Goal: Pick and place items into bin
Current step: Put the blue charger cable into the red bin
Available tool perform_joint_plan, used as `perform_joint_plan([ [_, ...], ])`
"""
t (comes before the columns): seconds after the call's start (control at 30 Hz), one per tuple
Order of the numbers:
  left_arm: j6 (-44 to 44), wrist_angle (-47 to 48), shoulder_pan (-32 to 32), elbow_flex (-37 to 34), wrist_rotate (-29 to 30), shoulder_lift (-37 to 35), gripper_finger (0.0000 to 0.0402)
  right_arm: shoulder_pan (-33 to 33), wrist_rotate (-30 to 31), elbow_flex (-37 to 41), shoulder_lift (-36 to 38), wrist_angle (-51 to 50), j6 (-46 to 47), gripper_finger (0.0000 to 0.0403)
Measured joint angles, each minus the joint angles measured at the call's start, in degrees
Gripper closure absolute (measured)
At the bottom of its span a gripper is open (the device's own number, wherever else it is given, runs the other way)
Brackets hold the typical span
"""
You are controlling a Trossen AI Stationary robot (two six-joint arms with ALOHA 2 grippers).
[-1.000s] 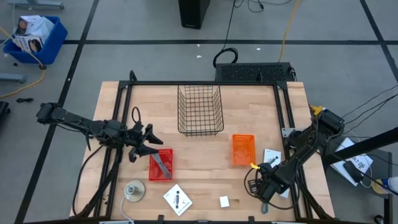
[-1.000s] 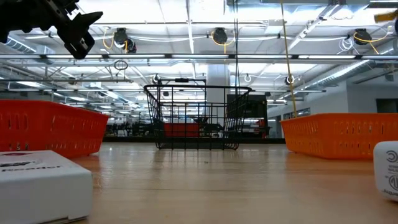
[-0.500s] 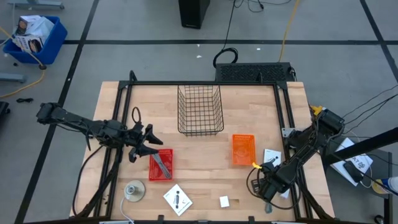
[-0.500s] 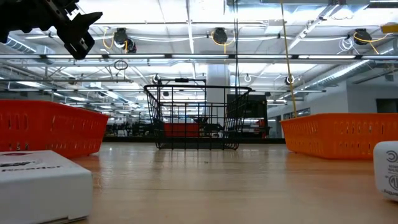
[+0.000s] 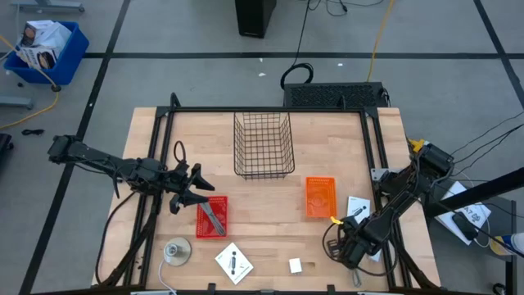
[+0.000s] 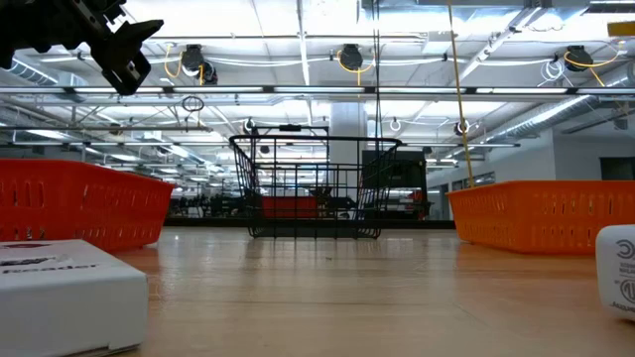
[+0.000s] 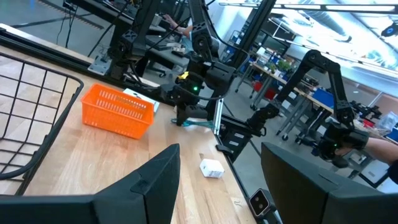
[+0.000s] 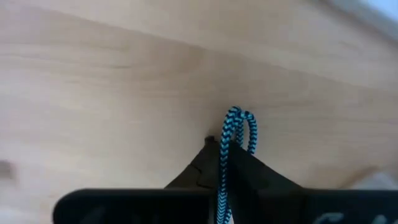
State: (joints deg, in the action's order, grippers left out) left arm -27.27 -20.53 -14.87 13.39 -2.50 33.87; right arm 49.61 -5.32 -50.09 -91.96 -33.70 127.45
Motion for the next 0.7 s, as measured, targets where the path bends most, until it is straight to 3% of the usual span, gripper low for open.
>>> perform_joint_plan([
  [0.13,-0.02,-0.13,0.00,0.00,0.00,0.00,0.0174,-0.12,4.42,0.00,-0.08,3.46,-1.27,0.0399],
  [0.43,-0.20,-0.01,0.00,-0.02,-0.41,0.99,0.0174,-1.42,32.00,-0.02,1.15,17.90,-13.66,0.0400],
  [0.57,-1.87,-0.07,0.00,-0.04,-0.31,1.74,0.0174,-3.95,42.03,-0.02,1.16,28.18,-27.63,0.0401],
  [0.7,-2.86,-0.82,0.00,-0.04,-0.64,3.29,0.0174,-8.15,48.71,-0.02,1.18,45.65,-51.01,0.0401],
])
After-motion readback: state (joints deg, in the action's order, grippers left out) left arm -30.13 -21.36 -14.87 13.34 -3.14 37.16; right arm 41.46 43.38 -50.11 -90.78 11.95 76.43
